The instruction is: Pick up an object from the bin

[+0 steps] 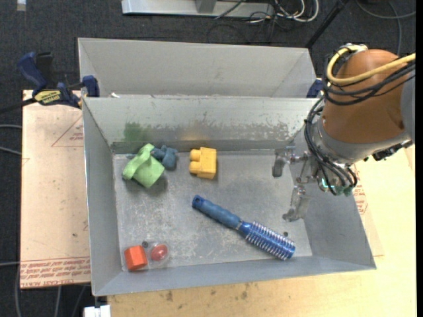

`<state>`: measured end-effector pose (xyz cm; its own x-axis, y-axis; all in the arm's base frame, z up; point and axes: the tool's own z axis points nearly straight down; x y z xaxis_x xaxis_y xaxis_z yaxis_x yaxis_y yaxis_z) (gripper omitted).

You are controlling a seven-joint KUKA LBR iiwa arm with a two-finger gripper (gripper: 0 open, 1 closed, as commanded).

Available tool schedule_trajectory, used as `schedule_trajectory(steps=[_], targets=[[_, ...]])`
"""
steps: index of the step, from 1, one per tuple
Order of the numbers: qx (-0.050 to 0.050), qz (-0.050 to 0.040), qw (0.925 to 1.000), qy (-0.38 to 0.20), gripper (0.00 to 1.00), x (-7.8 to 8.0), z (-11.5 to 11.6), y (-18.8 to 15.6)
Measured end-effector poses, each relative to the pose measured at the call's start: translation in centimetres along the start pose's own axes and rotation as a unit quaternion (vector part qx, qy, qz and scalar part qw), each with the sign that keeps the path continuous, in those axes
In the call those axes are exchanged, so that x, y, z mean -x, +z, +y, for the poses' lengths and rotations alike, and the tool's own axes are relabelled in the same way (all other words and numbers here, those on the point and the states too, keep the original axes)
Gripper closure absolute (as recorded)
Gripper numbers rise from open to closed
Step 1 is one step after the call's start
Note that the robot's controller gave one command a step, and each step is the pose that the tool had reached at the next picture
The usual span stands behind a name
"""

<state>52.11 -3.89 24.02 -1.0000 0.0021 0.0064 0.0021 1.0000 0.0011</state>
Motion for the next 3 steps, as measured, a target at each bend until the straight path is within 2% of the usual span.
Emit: schedule_trajectory(steps=[1,2,3], targets=[[0.001,-0.0073,0.9994,0.033,0.0,-3.5,4.1,17.3],[0.0,-0.0049,0.9957,0.093,0.0,-2.9,3.4,14.0],[0.001,-0.0038,0.9868,0.162,0.0,-2.9,3.2,14.1]])
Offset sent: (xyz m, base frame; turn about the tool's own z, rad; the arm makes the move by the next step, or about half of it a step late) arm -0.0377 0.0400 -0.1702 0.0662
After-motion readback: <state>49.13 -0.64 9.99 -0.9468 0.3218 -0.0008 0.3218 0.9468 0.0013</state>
